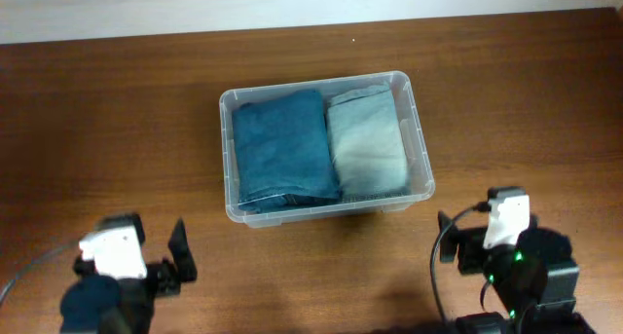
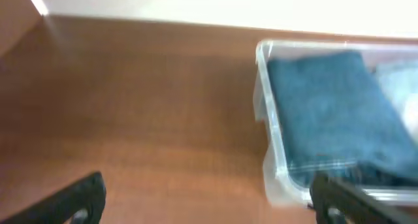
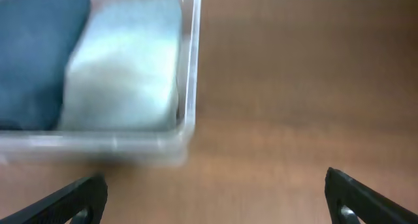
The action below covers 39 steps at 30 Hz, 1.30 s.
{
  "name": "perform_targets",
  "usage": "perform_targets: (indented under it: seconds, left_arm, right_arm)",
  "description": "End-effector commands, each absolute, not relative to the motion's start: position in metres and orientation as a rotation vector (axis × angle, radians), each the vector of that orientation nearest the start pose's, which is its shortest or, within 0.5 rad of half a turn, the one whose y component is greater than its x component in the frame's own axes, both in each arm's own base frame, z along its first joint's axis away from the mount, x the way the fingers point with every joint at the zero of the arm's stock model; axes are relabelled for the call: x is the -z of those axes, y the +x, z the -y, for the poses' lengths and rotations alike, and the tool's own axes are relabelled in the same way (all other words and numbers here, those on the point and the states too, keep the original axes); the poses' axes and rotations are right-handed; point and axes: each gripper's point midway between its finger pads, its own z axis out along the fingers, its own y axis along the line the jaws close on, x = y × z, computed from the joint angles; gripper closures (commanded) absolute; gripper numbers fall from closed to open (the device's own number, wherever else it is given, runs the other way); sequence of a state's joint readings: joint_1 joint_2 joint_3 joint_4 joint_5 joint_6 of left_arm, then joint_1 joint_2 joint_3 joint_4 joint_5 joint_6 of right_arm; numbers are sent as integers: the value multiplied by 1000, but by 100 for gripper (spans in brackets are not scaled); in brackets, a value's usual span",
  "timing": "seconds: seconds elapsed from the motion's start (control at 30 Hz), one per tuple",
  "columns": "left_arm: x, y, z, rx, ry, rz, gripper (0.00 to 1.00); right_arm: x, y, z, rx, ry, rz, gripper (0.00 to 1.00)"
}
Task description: Pack container
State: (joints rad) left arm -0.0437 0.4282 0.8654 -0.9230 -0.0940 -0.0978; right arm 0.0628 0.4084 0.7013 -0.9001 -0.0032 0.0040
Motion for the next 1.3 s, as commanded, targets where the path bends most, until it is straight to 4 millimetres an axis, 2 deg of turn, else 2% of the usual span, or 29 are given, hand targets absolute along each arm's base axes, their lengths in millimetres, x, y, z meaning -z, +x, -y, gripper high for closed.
perform_targets:
  seconds: [0.0,0.03,0.1,0.33,0.4,0.43,0.5,0.63,0.7,0.8,0.83,1.27]
  left_arm:
    - [-246,170,-10,-20,-128,-2124,0]
    - [-237,164,-10,-25,-128,-2170,1]
    - [-220,151,-11,-35,-127,-2256,1]
    - [-220,151,-11,-35,-127,-2256,1]
    - [-220,151,-11,-35,-127,-2256,1]
    - [-220,151,-11,-35,-127,-2256,1]
    - [-220,151,-11,-35,-127,-2256,1]
    - [-220,151,-11,-35,-127,-2256,0]
    - [-220,151,-11,-35,-127,-2256,1]
    - [-220,151,-11,-35,-127,-2256,1]
    - [-220,151,-11,-35,-127,-2256,1]
    - [-220,151,-11,-35,-127,-2256,1]
  right_arm:
    - [-175,182,-11,-35,-53,-2266,1]
    - [-164,175,-11,-32,-54,-2318,1]
    - [-155,169,-10,-30,-56,-2365,1]
    - [-153,164,-11,-37,-59,-2375,2]
    - [-159,162,-23,-124,-95,-2329,1]
    - [-161,163,-23,-120,-105,-2295,2]
    - [-169,173,-24,-95,-149,-2172,2]
    - [-176,211,-24,-72,-147,-1864,2]
    - [-175,230,-24,-56,-147,-1733,2]
    - [-170,243,-24,-36,-153,-1626,2]
    - [-157,245,-25,-42,-156,-1632,2]
    - [-157,245,-25,-44,-155,-1637,1]
